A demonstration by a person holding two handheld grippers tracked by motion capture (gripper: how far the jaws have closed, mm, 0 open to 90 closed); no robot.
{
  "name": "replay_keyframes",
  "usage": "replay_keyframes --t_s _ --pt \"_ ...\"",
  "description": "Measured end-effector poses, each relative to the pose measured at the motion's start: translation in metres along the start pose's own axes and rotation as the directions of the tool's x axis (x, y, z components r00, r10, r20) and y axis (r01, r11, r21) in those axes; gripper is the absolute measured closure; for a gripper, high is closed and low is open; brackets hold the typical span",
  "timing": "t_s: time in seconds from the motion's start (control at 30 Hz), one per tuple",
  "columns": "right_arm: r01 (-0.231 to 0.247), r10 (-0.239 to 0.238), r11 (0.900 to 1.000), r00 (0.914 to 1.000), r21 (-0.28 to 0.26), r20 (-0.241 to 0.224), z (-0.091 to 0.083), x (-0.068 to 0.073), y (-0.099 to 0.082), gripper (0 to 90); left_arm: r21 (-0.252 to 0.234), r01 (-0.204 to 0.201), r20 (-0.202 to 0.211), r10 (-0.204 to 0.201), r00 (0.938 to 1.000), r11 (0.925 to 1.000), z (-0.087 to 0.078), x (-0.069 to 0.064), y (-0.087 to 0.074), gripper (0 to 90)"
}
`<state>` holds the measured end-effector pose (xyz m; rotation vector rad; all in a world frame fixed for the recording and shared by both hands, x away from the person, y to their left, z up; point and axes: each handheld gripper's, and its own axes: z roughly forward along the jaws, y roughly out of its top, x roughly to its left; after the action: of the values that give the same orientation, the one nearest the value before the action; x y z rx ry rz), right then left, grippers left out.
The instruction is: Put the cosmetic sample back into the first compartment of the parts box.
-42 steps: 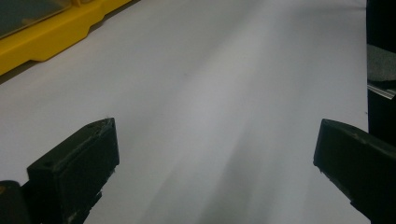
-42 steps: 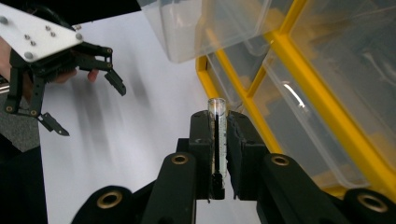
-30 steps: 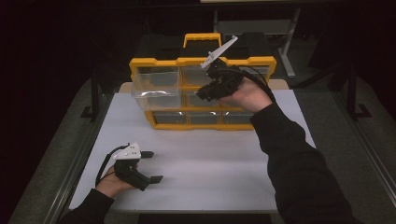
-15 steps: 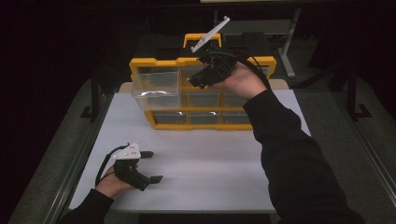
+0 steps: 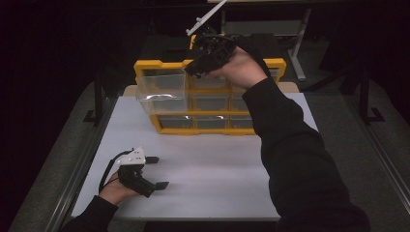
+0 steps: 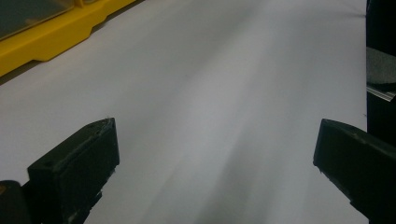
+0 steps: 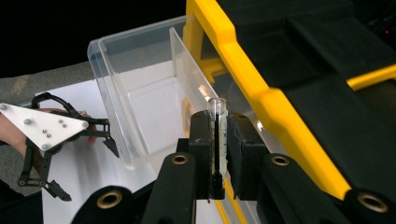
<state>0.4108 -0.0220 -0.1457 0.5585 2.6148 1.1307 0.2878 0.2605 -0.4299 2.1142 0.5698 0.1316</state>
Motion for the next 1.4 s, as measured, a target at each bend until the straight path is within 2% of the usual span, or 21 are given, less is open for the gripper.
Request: replay_keyframes --t_s 0.43,0.6,0.77,1.03,1.27,1.4 --pt "0.02 -0.019 0.9996 0.9987 0.021 -0.048 0.021 0.011 0.021 79.1 -0.001 -0.006 0.006 0.006 1.0 1.0 0.0 0.0 0.0 0.0" --pt "0.045 -0.042 0.9979 0.9965 0.046 -0.072 0.035 0.018 0.027 79.0 -0.008 -0.001 0.005 0.001 1.0 1.0 -0.001 0.0 0.0 0.0" --pt "0.056 -0.05 0.9961 0.9948 0.069 -0.089 0.046 0.021 0.03 79.0 -0.007 -0.002 0.006 0.002 1.0 1.0 -0.002 0.0 0.0 0.0" --pt "0.071 -0.055 0.9884 0.9913 0.134 -0.119 0.063 0.024 0.033 78.9 -0.009 0.0 0.005 0.0 1.0 1.0 -0.003 0.0 -0.001 0.0" --pt "0.077 -0.054 0.9821 0.9896 0.172 -0.133 0.071 0.025 0.032 79.0 -0.01 0.004 0.006 -0.004 1.0 0.9999 -0.004 0.001 -0.002 0.0" --pt "0.075 -0.054 0.9825 0.9906 0.171 -0.126 0.07 0.025 0.032 78.0 -0.011 0.004 0.006 -0.004 1.0 0.9999 -0.004 0.001 -0.002 0.0"
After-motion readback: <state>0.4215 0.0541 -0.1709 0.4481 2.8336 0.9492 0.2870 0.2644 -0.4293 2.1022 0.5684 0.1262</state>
